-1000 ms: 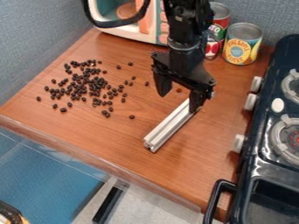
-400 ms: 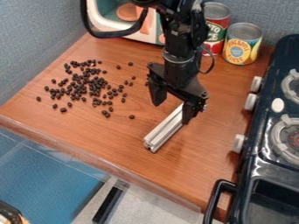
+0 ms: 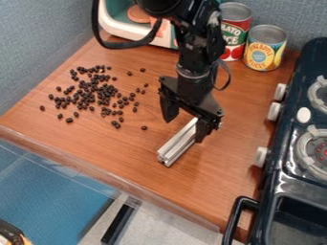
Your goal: Sweep into pile
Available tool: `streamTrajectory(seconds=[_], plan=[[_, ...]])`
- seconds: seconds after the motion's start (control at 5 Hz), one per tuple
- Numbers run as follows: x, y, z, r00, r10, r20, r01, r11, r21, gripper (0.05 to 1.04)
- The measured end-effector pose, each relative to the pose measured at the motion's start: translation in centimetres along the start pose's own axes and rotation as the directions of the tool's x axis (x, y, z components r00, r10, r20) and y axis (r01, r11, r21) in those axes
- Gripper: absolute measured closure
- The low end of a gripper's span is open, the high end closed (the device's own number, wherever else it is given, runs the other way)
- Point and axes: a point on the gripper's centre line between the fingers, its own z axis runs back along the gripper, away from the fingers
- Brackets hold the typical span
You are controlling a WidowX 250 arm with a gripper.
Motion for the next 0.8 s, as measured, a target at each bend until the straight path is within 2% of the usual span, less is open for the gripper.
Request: streamTrajectory(seconds=[0.2,0.6,0.8], plan=[[-0.12,0.11,-0.27,1.0,0.004,0.0,-0.004,1.0,0.012,0.137],[-0.84,-0.04,-1.2,1.0,0.013,-0.023,-0.013,1.0,0.015,0.7],[-0.94,-0.05,-1.22,1.0,0.015,-0.024,-0.015,1.0,0.02,0.714]])
